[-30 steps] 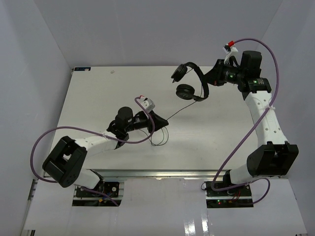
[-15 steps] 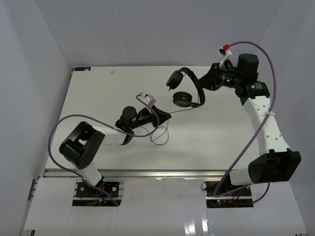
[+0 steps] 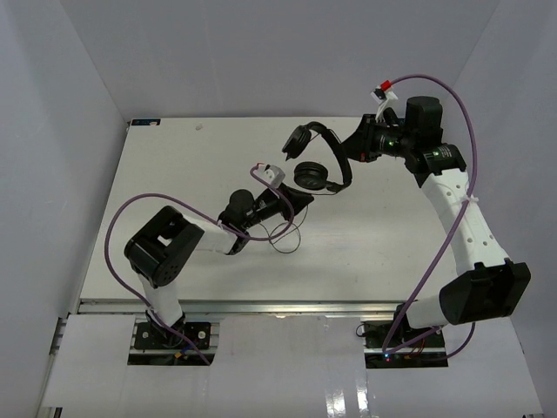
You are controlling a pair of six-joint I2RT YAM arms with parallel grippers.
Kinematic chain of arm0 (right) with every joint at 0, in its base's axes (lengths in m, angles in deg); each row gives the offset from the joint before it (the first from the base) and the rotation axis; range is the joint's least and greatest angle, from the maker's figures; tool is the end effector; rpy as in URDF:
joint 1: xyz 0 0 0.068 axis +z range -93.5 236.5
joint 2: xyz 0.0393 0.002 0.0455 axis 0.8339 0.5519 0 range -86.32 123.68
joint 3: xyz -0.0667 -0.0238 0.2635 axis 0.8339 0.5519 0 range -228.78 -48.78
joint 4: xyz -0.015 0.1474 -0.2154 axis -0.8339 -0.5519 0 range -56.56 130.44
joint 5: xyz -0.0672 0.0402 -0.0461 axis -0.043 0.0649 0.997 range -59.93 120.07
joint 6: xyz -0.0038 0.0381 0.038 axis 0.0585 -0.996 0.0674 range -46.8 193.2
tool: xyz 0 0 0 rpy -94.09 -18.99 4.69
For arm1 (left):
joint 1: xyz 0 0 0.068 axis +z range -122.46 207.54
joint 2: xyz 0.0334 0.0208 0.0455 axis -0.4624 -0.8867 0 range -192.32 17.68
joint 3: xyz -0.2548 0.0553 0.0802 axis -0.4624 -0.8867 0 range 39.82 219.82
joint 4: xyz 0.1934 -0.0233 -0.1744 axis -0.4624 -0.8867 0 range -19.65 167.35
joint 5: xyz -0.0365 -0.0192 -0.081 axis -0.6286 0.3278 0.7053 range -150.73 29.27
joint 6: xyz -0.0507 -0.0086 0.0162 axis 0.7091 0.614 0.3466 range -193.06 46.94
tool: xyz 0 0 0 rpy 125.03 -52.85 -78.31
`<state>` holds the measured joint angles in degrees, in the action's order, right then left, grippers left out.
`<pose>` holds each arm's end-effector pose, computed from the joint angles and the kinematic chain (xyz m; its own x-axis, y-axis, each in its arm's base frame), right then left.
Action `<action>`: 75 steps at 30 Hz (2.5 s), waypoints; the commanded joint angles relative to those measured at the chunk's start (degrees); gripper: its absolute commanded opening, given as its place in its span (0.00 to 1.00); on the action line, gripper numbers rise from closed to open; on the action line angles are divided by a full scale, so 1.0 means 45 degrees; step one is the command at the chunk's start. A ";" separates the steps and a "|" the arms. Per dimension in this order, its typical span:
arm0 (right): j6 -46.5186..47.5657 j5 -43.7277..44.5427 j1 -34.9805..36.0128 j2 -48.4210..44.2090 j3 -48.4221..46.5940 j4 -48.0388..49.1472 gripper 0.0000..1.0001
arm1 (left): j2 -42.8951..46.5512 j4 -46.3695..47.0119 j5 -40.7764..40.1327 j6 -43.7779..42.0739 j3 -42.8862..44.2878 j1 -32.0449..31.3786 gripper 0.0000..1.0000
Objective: Wrap the headphones
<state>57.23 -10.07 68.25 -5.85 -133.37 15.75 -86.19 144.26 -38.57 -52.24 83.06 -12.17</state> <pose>0.2998 0.0859 0.4157 -0.5361 0.1034 -0.8378 -0.6230 0.6212 0.4754 0.2700 -0.2417 0.1974 -0.2342 -0.2334 -0.9438 0.8525 0.4173 -0.3147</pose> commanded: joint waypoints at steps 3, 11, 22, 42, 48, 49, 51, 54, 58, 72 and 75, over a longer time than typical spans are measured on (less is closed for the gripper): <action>-0.0608 0.0051 0.0235 -0.0068 -0.0539 0.0584 0.08 | -0.0233 0.1088 -0.3034 -0.0231 0.0265 -0.0375 0.30; -0.0590 0.0102 0.0318 -0.0297 -0.0263 0.0623 0.08 | -0.0884 0.0331 -0.3444 -0.0329 0.0999 -0.0375 0.32; -0.0013 0.1492 0.0318 -0.0266 -0.0263 0.0506 0.08 | -0.0681 0.1946 -0.2181 -0.0024 -0.0094 -0.0375 0.28; 0.0824 0.3907 0.0120 0.0696 -0.0786 0.0836 0.08 | 0.2954 0.2559 0.1551 0.0355 -0.3756 -0.0373 0.22; 0.0497 0.3524 0.0103 0.0552 -0.1171 0.0707 0.08 | 0.2267 0.3491 0.0745 0.0543 -0.4010 -0.0359 0.21; 0.0419 0.3398 0.0103 0.0542 -0.1259 0.0669 0.08 | 0.2054 0.3549 0.0532 0.0524 -0.3972 -0.0369 0.21; 0.0270 0.3158 0.0122 0.0496 -0.1474 0.0564 0.08 | 0.1676 0.3668 0.0271 0.0451 -0.3887 -0.0356 0.20; 0.0467 0.3430 0.0122 0.0453 -0.1772 0.0368 0.08 | 0.1488 0.4203 0.0285 0.0309 -0.3896 -0.0375 0.17; 0.1045 0.4293 0.0049 0.0491 -0.1849 0.0252 0.08 | 0.2084 0.4649 0.1193 0.0635 -0.4039 -0.0356 0.14; 0.1324 0.4641 -0.0249 0.1195 -0.1313 0.0588 0.08 | 0.7966 0.1580 0.2092 0.0320 -0.5655 -0.0360 0.12; 0.1324 0.4594 -0.0249 0.1180 -0.1310 0.0584 0.08 | 0.8387 0.1260 0.1952 0.0174 -0.5853 -0.0356 0.12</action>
<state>63.32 10.76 67.33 -0.29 -138.88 15.13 -50.68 152.66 -30.16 -50.01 58.25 -13.84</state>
